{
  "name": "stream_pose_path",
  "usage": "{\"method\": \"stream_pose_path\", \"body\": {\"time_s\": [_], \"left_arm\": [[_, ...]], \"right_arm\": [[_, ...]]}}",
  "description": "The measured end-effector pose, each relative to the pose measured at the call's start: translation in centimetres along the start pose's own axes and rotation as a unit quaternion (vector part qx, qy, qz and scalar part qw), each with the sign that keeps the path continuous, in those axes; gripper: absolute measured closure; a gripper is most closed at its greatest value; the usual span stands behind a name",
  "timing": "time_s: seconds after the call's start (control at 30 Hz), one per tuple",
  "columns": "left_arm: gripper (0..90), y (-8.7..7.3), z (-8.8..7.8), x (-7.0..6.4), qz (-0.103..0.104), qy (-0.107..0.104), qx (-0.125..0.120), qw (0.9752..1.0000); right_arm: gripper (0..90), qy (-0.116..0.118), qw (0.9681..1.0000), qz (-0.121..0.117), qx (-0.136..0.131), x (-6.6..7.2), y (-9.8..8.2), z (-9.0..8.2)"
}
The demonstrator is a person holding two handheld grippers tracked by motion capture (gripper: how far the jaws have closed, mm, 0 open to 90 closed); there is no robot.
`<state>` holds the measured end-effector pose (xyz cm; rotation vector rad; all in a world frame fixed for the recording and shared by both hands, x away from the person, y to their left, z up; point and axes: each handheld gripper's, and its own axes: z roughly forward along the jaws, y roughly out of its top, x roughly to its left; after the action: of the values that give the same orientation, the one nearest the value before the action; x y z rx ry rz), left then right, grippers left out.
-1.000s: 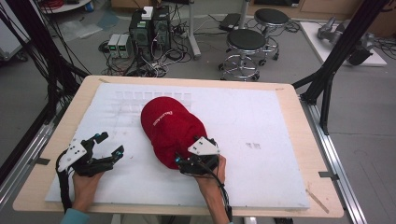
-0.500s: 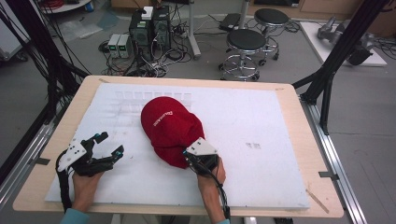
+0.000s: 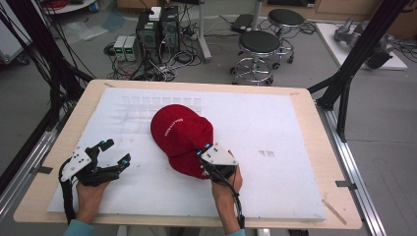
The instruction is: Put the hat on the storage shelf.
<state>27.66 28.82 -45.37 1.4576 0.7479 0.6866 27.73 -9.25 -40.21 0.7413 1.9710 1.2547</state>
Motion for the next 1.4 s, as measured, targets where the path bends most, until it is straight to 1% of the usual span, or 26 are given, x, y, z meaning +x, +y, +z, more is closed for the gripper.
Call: {"method": "stream_pose_path", "body": {"time_s": [0.07,0.17,0.33,0.37,0.43,0.53,0.63,0.7,0.83,0.97,1.0,1.03,1.07,1.1,1.13,1.2,1.27,1.3,1.33,1.4], "left_arm": [[14.9,0.0,0.0,0.0,0.001,0.0,0.001,1.0],[14.9,0.0,0.0,0.0,0.0,0.0,0.0,1.0],[14.9,0.0,0.0,0.0,0.0,-0.001,0.0,1.0],[15.0,0.0,0.0,0.1,0.0,-0.001,0.001,1.0],[15.0,0.0,0.0,0.1,-0.001,0.0,0.001,1.0],[15.0,0.0,0.0,0.1,-0.001,-0.001,0.001,1.0],[15.0,0.0,0.0,0.2,-0.005,-0.002,0.004,1.0],[15.1,0.1,0.2,0.2,-0.011,-0.003,0.008,0.9999],[15.2,0.1,0.2,0.3,-0.006,-0.01,0.01,0.9999],[15.1,0.1,0.1,0.4,-0.014,-0.023,0.004,0.9996],[15.1,0.1,0.1,0.5,-0.011,-0.031,0.005,0.9995],[15.1,0.2,0.1,0.6,-0.005,-0.037,0.008,0.9993],[15.1,0.3,0.2,0.6,0.006,-0.039,0.019,0.999],[15.1,0.5,0.2,0.7,0.012,-0.045,0.031,0.9984],[15.1,0.6,0.2,0.7,0.014,-0.052,0.04,0.9977],[15.1,1.0,0.2,0.6,0.005,-0.067,0.047,0.9966],[15.1,1.6,0.2,0.5,-0.003,-0.086,0.052,0.9949],[15.1,1.8,0.2,0.4,-0.001,-0.092,0.056,0.9941],[15.1,2.1,0.2,0.3,-0.001,-0.103,0.062,0.9927],[15.0,2.7,0.4,0.2,-0.006,-0.129,0.075,0.9888]], "right_arm": [[84.6,-0.002,0.9999,-0.004,-0.016,-0.3,0.4,-0.4],[84.7,0.002,0.9993,-0.006,-0.037,-0.7,1.1,-1.1],[84.7,0.031,0.9975,0.007,-0.064,-1.6,1.9,-1.9],[84.7,0.035,0.9972,0.006,-0.065,-1.8,2.0,-2.0],[84.7,0.046,0.9969,0.013,-0.062,-2.1,2.3,-2.3],[84.7,0.069,0.9953,0.022,-0.064,-2.7,2.6,-2.6],[84.7,0.083,0.9939,0.024,-0.068,-3.2,2.7,-2.9],[84.7,0.101,0.9919,0.027,-0.071,-3.6,2.8,-3.1],[84.7,0.133,0.9875,0.015,-0.083,-4.3,3.4,-3.7],[84.7,0.169,0.9809,0.011,-0.095,-4.9,3.9,-4.1],[84.7,0.176,0.9794,0.008,-0.099,-5.1,4.0,-4.2],[84.7,0.183,0.9777,0.008,-0.102,-5.2,4.1,-4.2],[84.6,0.192,0.9758,0.009,-0.104,-5.3,4.2,-4.3],[84.7,0.199,0.9742,0.007,-0.105,-5.3,4.3,-4.3],[84.6,0.208,0.9723,0.005,-0.106,-5.3,4.4,-4.3],[84.6,0.221,0.9695,0.001,-0.106,-5.4,4.6,-4.3],[84.6,0.231,0.9672,-0.003,-0.106,-5.4,4.8,-4.2],[84.6,0.235,0.9664,-0.006,-0.104,-5.5,4.9,-4.1],[84.6,0.238,0.9658,-0.006,-0.104,-5.5,4.9,-4.1],[84.3,0.245,0.964,-0.009,-0.104,-5.5,5.1,-4.0]]}}
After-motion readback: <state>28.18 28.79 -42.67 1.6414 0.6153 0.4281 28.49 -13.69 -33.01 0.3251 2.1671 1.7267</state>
